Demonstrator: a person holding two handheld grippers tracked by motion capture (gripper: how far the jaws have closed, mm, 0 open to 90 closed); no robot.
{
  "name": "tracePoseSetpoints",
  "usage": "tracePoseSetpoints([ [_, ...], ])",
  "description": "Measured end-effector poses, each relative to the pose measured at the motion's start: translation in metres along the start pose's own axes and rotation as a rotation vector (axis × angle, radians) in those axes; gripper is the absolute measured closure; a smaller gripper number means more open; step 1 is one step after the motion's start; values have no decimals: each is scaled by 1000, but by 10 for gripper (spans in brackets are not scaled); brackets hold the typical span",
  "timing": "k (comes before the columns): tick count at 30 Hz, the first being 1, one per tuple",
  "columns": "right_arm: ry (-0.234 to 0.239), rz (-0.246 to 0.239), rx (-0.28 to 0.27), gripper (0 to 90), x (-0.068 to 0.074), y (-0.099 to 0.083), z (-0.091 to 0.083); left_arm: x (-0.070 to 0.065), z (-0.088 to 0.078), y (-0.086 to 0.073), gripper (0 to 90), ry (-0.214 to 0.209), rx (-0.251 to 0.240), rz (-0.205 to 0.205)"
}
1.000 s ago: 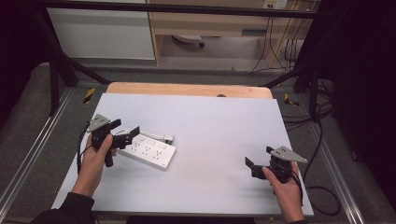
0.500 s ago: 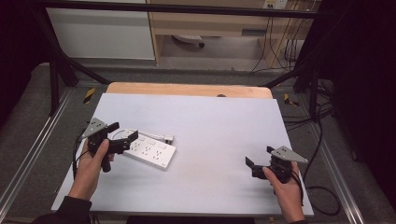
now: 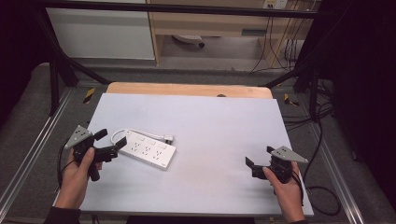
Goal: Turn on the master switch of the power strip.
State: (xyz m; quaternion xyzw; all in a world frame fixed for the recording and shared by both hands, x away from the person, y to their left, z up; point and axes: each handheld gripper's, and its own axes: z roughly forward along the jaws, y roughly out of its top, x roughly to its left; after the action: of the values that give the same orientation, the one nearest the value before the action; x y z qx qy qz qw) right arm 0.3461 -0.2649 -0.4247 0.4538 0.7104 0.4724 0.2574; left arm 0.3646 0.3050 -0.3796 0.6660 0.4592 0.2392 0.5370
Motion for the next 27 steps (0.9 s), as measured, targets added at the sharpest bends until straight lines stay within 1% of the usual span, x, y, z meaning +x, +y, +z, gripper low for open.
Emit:
tracePoseSetpoints([
  [8, -1, -2, 1, 28, 0, 0, 0, 5, -13, -7, 86, 8, -13, 6],
  [12, -1, 0, 1, 28, 0, 0, 0, 7, -18, -10, 86, 11, -11, 9],
  [14, -1, 0, 2, 28, 0, 0, 0, 7, -20, -13, 86, 9, -12, 5],
  [17, -1, 0, 2, 27, 0, 0, 0, 6, -24, -18, 89, 7, -7, 11],
  [20, 0, -3, 4, 27, 0, 0, 0, 4, -27, -23, 91, -7, -7, 16],
  [24, 1, 1, 7, 28, 1, 0, 1, 1, -29, -31, 95, -37, -9, 4],
  [25, 0, -6, 8, 27, 1, -1, 1, 0, -29, -33, 95, -40, -5, 9],
  [27, -1, -4, 9, 27, 1, -1, 1, -3, -29, -37, 95, -50, 4, 16],
])
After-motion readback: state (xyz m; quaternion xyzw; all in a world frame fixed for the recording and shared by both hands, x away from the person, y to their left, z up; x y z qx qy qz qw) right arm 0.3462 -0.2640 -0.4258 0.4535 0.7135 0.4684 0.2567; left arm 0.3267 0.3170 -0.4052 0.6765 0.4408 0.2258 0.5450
